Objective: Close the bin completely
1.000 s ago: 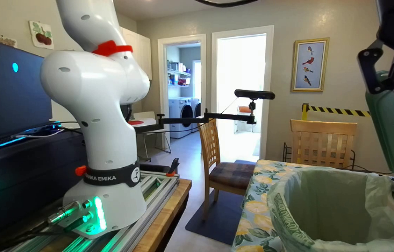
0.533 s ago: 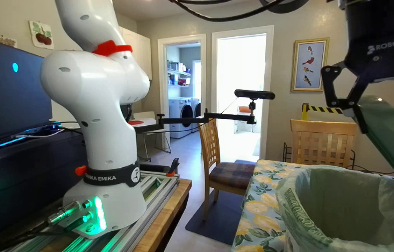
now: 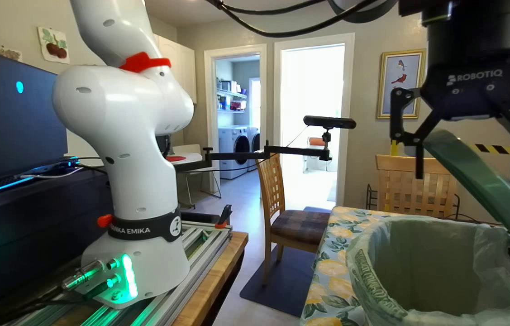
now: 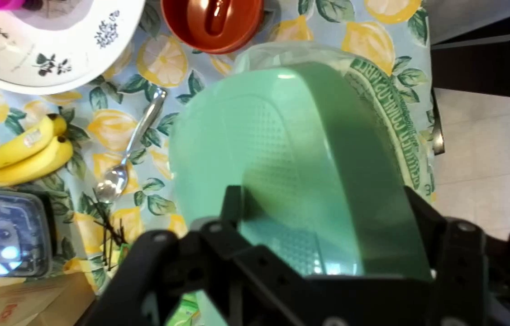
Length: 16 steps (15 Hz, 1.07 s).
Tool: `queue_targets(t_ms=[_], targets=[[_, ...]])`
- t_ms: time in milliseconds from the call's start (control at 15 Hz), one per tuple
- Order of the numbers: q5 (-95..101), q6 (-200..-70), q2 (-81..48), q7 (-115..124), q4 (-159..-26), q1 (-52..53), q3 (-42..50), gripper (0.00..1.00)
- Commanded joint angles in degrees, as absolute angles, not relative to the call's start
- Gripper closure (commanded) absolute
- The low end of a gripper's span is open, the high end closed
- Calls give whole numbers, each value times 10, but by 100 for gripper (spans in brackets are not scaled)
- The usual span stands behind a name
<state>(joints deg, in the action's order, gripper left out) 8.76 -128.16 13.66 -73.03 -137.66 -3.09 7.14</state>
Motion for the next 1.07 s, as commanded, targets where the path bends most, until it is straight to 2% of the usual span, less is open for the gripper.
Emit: queue_targets(t_ms=[0,133,200,267,333,400,533,1000], targets=[[101,-1260,150,-723,-1401,-28,67,8],[102,-1254,149,-724,-1405,-28,65,33],[105,-1253,150,-724,-1404,-28,65,40],[108,-1254,153,-724,-1403,-27,64,42],[110,-1255,156,-725,-1403,-27,64,21],[111,-1253,158,-726,-1403,-27,64,9],[114,-1246,160,-725,-1406,-27,64,1],[107,-1183,153,-735,-1403,-22,64,0]])
